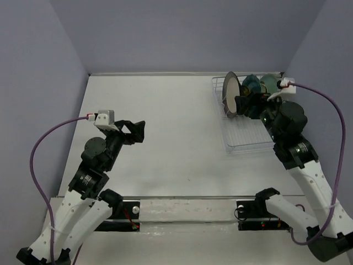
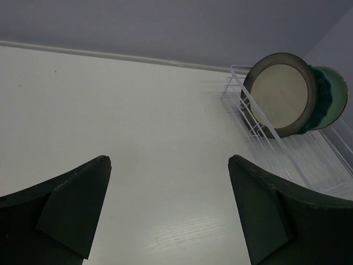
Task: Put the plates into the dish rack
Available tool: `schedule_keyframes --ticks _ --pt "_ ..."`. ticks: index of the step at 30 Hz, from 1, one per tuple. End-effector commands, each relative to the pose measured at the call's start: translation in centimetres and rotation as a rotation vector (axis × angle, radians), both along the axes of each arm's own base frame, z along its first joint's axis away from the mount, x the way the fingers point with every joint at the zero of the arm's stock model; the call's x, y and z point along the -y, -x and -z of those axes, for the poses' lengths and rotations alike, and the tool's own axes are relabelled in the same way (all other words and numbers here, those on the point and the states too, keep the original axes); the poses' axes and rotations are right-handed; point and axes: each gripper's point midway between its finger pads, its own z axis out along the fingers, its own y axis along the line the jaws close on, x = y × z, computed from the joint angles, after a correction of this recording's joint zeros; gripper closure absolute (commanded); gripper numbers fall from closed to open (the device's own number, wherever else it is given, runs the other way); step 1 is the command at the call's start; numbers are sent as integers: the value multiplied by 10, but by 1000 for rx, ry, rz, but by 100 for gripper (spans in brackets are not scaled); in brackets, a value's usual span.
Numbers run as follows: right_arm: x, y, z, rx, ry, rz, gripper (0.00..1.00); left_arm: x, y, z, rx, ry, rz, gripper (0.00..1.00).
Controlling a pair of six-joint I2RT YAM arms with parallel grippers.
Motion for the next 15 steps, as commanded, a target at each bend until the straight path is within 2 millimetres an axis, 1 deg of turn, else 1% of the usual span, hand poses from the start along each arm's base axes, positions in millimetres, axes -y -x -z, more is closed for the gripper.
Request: schedule_keyframes --ticks 1,2,4,6,7,11,13,15 --pt "-16 39 11 35 -95 -145 0 6 0 -25 95 63 33 1" --pt "-10 52 9 68 -106 -136 0 8 2 -29 106 68 47 1" --pt "-3 63 8 94 -117 -123 0 8 3 -36 126 80 53 1" --pt "3 74 3 133 -129 -113 0 6 5 -45 150 86 52 1" --pt "3 76 5 134 -123 -115 0 5 6 -49 161 87 50 1" --pt "4 77 3 143 -112 -118 0 0 11 -75 223 85 41 1" --pt "2 75 1 140 -110 -124 0 -1 12 -80 232 85 37 1" --pt "-1 75 0 138 -109 -138 0 -1 10 -78 225 77 36 1"
